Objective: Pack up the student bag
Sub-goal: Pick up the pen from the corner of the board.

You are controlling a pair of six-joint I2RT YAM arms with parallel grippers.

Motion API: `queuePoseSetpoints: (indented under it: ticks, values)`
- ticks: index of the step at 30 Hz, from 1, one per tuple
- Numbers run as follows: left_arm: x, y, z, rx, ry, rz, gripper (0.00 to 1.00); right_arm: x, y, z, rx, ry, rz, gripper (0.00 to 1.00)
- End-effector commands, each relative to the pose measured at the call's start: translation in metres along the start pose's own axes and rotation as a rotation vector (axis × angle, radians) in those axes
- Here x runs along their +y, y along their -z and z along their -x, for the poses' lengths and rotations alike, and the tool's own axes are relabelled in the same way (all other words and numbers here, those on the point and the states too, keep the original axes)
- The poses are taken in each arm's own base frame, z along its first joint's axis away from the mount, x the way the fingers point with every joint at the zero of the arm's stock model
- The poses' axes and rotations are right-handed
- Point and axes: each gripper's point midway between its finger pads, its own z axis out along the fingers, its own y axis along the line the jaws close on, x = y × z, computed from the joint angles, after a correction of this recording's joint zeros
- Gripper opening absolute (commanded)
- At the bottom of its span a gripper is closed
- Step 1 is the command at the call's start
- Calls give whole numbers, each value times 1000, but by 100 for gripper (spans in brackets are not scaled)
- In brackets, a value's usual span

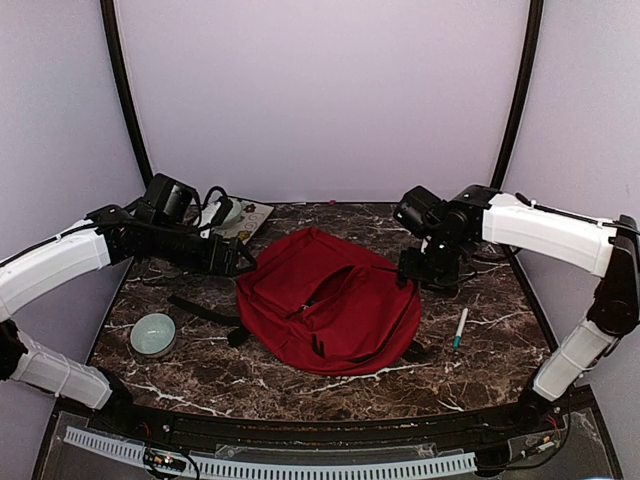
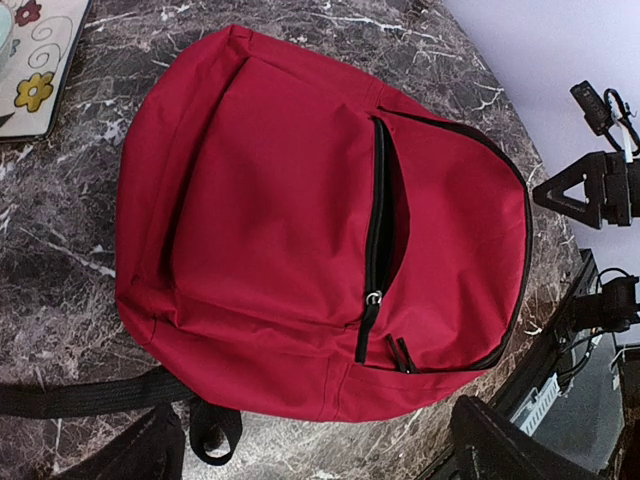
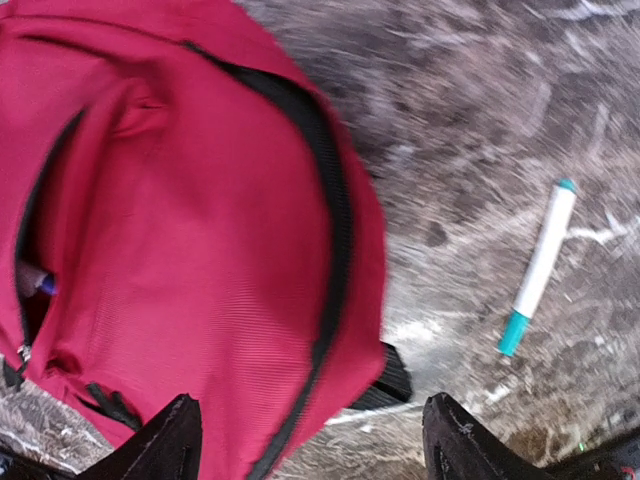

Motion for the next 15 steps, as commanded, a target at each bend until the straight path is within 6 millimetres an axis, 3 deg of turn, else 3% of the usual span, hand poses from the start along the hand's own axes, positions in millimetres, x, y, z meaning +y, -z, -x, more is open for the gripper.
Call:
queuePoseSetpoints:
  ticks: [1,5,10,15]
  values:
    - [0,9,-6,6,-21,-5,95,-55,-4,-7,69,-160,-191,73]
    - [2,9,-3,-5,-1,11,96,-95,-11,-8,78,-249,-270,69]
    - [10,2,9,-12,26,66,95,-126,-39,-8,105,-304,-208,65]
    - [16,6,33,-35,61,155,95,-139,-66,-8,169,-251,-162,56]
